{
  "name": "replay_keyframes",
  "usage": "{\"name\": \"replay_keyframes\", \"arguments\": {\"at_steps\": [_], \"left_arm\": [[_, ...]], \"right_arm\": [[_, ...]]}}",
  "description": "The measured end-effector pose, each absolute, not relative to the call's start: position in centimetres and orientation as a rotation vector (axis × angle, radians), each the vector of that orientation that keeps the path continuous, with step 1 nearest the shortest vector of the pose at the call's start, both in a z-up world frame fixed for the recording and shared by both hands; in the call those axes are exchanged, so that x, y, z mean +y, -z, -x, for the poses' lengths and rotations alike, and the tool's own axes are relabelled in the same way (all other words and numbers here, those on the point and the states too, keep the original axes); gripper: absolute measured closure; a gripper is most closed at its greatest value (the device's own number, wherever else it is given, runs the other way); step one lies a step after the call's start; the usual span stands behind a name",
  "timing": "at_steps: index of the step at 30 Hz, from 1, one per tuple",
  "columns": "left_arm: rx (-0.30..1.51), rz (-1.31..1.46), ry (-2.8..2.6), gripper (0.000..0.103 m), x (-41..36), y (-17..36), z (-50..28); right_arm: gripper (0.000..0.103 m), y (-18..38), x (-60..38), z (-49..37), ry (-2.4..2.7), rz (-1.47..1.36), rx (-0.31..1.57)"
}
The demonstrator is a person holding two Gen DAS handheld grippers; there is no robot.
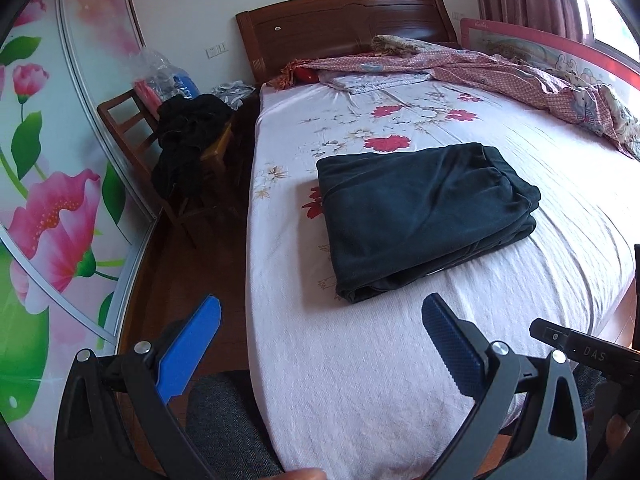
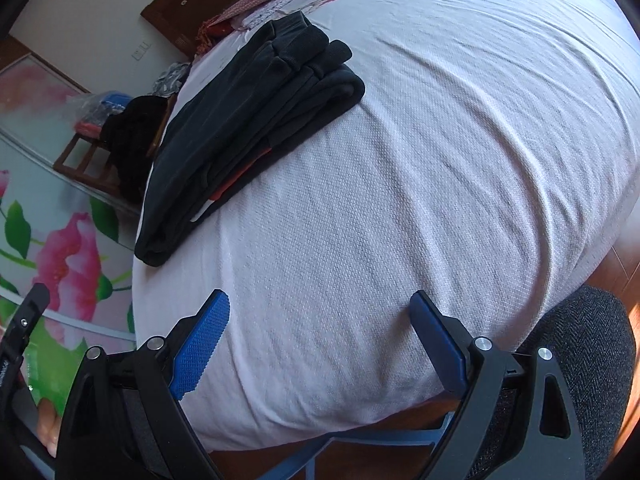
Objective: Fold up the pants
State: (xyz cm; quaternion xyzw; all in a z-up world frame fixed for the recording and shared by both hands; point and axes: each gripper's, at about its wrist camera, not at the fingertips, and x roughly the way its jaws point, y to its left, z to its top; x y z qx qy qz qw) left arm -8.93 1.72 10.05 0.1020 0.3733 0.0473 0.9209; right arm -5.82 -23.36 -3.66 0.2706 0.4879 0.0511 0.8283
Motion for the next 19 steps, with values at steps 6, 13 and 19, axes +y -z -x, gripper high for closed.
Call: {"name": "replay_keyframes", "arguments": {"at_steps": [6, 13, 19], "left_arm": [[0.754, -0.175, -0.126, 0.002, 2.1, -9.9, 9.2], [0.806, -0.091, -0.126, 0.002, 3.6, -8.7, 8.6], [0.998, 0.263, 0.171, 0.002, 5.1, -4.8, 6.2]], "right_arm": [[0.012, 3.7, -23.3, 5.7, -0.107, -0.568, 1.038], [0.012, 3.8, -23.4, 5.8, -0.107, -0.573, 1.035], [0.012, 2.8, -24.0, 5.8, -0.061, -0.551, 0.991]]}}
